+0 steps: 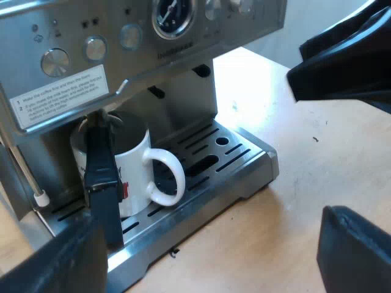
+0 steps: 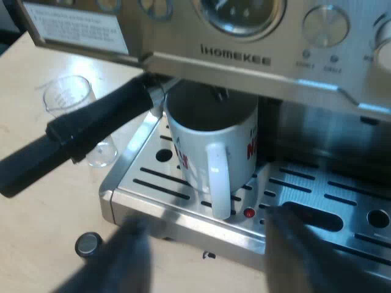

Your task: Place mug into machine

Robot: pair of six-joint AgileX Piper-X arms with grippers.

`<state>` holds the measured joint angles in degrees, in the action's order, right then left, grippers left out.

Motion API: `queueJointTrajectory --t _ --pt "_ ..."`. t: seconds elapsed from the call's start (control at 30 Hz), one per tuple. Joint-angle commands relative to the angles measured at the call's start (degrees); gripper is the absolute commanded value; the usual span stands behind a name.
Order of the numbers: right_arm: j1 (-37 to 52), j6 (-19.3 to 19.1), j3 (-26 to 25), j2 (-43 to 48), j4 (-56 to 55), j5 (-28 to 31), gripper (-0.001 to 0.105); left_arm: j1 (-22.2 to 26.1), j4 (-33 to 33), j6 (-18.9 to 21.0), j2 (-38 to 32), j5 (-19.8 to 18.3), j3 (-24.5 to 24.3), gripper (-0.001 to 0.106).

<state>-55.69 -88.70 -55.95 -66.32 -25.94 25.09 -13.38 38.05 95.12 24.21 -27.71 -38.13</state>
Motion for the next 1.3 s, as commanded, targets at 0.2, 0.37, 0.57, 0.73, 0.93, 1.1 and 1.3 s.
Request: queueJointTrajectory --t 0.2,0.37,0.57,0.73,0.93,1.1,1.3 --pt "0.0 -0.2 -0.6 0.8 0.5 -0.9 0.006 -0.3 -6.7 2.9 -0.3 0.1 -0.3 0.072" --pt "0.0 -1.6 -0.6 0.8 2.9 -1.9 0.000 -0.3 -6.7 2.9 1.8 0.1 -0.3 0.072" --pt "0.0 -1.6 -0.6 0.8 3.5 -2.2 0.000 -0.3 -7.5 2.9 5.4 0.1 -0.3 0.072" --pt "0.0 -1.6 -0.6 0.8 3.5 -2.2 0.000 -0.3 -7.5 2.9 5.6 0.1 -0.3 0.072" --pt "0.0 -3.5 -0.6 0.8 5.5 -2.4 0.000 -0.3 -8.5 2.8 5.6 0.1 -0.3 0.072" --pt "0.0 -3.8 -0.6 0.7 7.6 -3.3 0.000 -0.3 -9.2 2.8 5.6 0.1 -0.3 0.072" --pt "0.0 -4.2 -0.6 -1.4 9.5 -6.0 0.000 -0.3 -9.2 2.8 5.6 0.1 -0.3 0.072"
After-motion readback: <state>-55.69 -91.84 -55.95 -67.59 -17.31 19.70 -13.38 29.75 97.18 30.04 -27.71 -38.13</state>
